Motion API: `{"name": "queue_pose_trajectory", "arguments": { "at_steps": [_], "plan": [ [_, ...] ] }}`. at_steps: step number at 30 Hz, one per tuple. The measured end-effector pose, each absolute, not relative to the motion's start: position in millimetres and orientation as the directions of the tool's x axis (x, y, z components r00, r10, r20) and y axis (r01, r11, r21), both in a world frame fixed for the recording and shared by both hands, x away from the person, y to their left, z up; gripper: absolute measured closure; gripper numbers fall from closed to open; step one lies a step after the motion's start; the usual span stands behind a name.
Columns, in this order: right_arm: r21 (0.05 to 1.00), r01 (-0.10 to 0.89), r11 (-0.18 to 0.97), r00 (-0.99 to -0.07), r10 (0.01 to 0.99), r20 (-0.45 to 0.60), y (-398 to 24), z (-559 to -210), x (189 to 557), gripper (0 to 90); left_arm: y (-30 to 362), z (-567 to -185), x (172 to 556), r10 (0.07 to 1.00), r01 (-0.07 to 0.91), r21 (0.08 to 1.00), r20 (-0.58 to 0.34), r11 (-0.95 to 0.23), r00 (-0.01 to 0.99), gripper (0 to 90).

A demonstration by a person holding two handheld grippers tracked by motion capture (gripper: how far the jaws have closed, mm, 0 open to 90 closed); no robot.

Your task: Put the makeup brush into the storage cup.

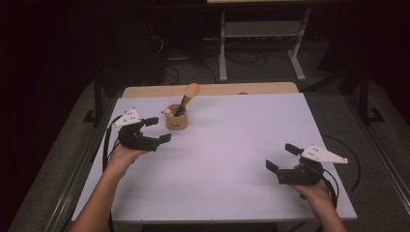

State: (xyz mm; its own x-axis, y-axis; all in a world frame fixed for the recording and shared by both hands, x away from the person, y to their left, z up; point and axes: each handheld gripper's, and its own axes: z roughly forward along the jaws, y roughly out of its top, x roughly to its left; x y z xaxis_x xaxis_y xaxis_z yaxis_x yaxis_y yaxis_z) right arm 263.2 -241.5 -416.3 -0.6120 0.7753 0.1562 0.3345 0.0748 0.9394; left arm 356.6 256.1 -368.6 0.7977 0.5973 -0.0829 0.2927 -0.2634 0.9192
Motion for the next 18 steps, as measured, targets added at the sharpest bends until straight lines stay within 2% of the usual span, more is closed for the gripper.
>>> {"name": "queue_pose_trajectory", "arguments": {
  "at_steps": [18],
  "plan": [
    [0.939, 0.336, 0.072, -0.616, 0.771, 0.161, -241, -417, 264, 1.6, 260, -384, 313, 0.584, 0.297, 0.916, -0.090, -0.269, 0.807, 11.8]
  ]
}}
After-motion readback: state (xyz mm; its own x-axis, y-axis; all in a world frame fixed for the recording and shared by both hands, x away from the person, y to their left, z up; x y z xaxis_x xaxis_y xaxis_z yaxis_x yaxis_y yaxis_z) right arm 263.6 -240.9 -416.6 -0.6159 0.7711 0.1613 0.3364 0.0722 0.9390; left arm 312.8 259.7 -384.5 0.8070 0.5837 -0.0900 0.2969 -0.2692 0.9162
